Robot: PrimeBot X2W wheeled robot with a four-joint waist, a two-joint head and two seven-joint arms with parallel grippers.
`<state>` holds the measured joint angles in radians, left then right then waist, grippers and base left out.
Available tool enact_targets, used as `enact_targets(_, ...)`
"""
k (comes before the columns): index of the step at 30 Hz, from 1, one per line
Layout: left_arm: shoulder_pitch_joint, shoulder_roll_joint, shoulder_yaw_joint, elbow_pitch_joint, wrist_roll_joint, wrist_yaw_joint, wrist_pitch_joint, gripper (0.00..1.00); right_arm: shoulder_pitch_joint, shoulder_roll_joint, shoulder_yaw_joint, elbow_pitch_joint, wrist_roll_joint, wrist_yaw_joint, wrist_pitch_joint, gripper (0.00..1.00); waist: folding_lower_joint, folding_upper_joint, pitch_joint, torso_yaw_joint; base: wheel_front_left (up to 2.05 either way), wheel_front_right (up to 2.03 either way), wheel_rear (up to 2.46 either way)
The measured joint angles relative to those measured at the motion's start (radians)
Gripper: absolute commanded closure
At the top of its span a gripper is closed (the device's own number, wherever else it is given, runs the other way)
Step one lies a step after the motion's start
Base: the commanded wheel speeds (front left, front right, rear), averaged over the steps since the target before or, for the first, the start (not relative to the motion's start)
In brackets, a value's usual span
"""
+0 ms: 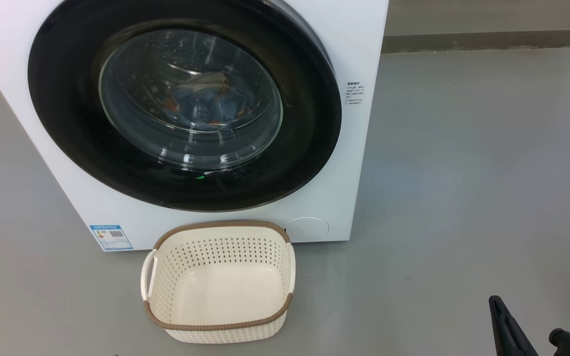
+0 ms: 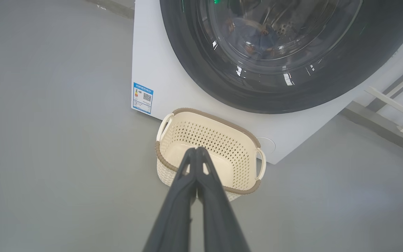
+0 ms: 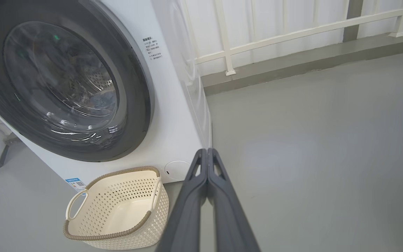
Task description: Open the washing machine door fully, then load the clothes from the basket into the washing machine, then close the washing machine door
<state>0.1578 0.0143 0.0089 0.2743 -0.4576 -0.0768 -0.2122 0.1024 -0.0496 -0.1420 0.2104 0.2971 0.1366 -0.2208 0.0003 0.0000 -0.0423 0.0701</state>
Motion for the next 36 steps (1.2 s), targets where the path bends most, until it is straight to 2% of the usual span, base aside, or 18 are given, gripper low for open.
enact_targets(36, -0.063, 0.002, 0.022, -0.001, -0.368, -0.016, 0.103, 1.0, -0.045, 0.003, 0.0, 0.018, 0.414, 0.0, 0.106, 1.0, -0.0003, 0.0, 0.015, -0.023, 0.0, 0.0, 0.0)
